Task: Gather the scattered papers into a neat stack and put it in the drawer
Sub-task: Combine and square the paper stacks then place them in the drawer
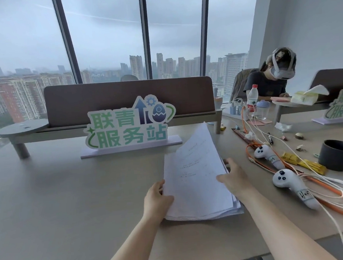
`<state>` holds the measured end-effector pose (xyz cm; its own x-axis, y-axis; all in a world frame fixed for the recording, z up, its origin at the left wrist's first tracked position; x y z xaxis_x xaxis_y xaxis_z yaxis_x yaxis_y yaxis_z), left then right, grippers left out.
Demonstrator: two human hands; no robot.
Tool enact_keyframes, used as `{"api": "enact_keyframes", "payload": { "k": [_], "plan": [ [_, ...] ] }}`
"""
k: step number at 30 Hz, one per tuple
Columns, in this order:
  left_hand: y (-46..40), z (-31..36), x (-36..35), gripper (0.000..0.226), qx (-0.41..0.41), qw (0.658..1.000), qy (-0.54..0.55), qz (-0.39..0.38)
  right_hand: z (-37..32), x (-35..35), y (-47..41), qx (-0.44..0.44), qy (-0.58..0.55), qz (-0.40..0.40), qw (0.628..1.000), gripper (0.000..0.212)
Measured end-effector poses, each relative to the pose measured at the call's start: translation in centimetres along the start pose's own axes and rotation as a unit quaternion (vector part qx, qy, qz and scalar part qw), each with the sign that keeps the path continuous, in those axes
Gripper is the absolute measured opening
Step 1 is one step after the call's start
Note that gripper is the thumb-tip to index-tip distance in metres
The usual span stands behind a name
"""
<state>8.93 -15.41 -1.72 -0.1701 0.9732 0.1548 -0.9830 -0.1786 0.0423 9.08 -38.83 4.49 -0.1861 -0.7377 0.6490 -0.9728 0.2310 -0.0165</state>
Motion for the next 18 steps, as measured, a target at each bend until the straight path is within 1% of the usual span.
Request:
{"api": "enact_keyframes", "payload": {
  "k": [3, 5, 6, 8, 10, 11, 12, 15, 18],
  "plan": [
    [-0.9, -0.1, 1.9, 0.077, 0.038, 0.996, 0.081, 0.022, -1.0, 0.4, 0.6, 0.051, -0.067, 0.02, 0.996, 0.032],
    [-1.2, 0.2, 3.0, 0.083, 0.064, 0.987, 0.148, 0.019, -1.6, 0.6, 1.1, 0.069, -0.122, 0.018, 0.99, 0.034],
    [-1.4, 0.3, 3.5, 0.082, 0.075, 0.979, 0.188, 0.004, -1.9, 0.7, 1.4, 0.079, -0.151, 0.012, 0.985, 0.035],
    [-1.3, 1.4, 4.4, 0.067, 0.091, 0.959, 0.267, -0.039, -2.7, 0.7, 1.8, 0.098, -0.196, 0.001, 0.976, 0.037],
    [-1.4, 2.6, 5.1, 0.055, 0.087, 0.936, 0.332, -0.078, -3.4, 0.5, 2.2, 0.117, -0.225, -0.013, 0.967, 0.037],
    [-1.3, 3.4, 5.4, 0.051, 0.075, 0.929, 0.353, -0.087, -3.8, 0.2, 2.4, 0.125, -0.238, -0.022, 0.963, 0.036],
    [-1.3, 4.2, 5.7, 0.046, 0.054, 0.926, 0.366, -0.079, -4.1, -0.1, 2.5, 0.129, -0.247, -0.027, 0.96, 0.035],
    [-0.8, 6.3, 6.4, 0.027, -0.046, 0.933, 0.357, -0.009, -5.3, -0.9, 2.7, 0.14, -0.26, -0.018, 0.955, 0.032],
    [0.1, 8.5, 6.7, 0.016, -0.136, 0.937, 0.319, 0.041, -6.9, -1.4, 2.7, 0.157, -0.247, 0.022, 0.956, 0.029]
  ]
}}
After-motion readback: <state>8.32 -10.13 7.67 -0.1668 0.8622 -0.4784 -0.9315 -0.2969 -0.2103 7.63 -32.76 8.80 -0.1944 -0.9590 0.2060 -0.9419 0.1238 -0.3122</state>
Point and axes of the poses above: each hand's wrist, its own y-axis away from the middle knuckle, its own x-axis out of the back of the hand, z = x × y, the point moved 1 cm from there along -y, towards the middle knuckle, and after that the axes turned 13 degrees about y, right-handed, at the moved point
